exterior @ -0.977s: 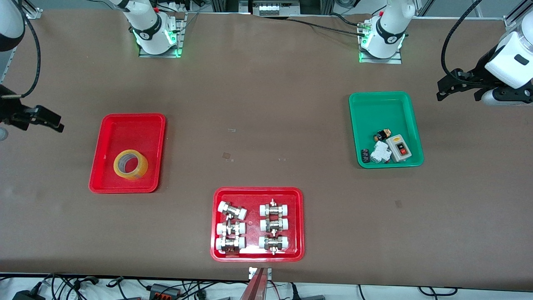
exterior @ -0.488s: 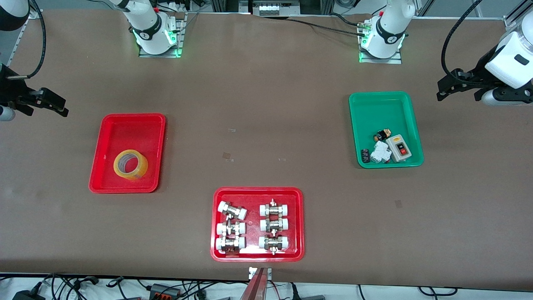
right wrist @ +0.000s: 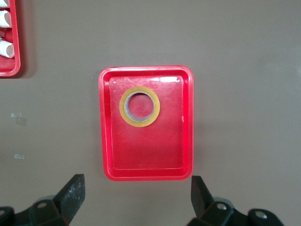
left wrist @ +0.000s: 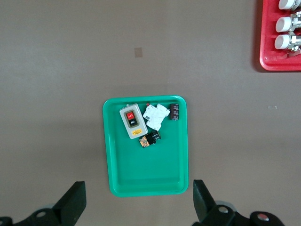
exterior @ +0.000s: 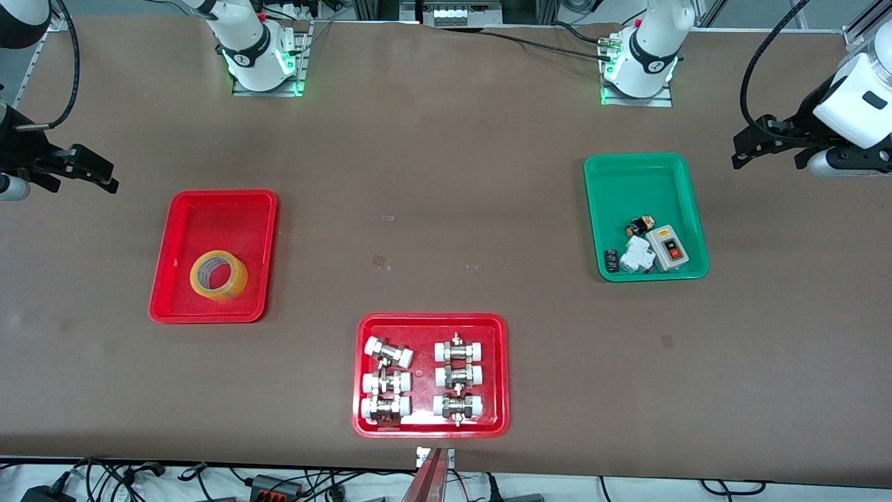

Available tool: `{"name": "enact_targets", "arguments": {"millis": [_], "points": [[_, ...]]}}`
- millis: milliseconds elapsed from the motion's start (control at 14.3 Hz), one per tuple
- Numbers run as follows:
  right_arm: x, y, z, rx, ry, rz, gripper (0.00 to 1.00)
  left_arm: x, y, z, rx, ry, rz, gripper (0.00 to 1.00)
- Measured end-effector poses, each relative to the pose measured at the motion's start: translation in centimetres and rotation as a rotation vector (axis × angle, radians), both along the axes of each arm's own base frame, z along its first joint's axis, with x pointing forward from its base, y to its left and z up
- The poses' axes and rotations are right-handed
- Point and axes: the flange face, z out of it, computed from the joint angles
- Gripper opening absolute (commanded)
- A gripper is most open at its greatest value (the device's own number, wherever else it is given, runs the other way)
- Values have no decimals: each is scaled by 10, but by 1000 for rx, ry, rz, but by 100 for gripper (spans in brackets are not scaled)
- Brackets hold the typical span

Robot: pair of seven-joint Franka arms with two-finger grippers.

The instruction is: Left arm passes tape to right arm into tray

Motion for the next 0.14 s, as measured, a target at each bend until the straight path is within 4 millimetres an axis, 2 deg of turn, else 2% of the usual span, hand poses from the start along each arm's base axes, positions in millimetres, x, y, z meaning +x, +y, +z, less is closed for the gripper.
{"name": "enact_targets", "arguments": {"millis": [140], "points": [[-1,2,0,0,5,3,100,0,0,0,0,0,0,100]]}}
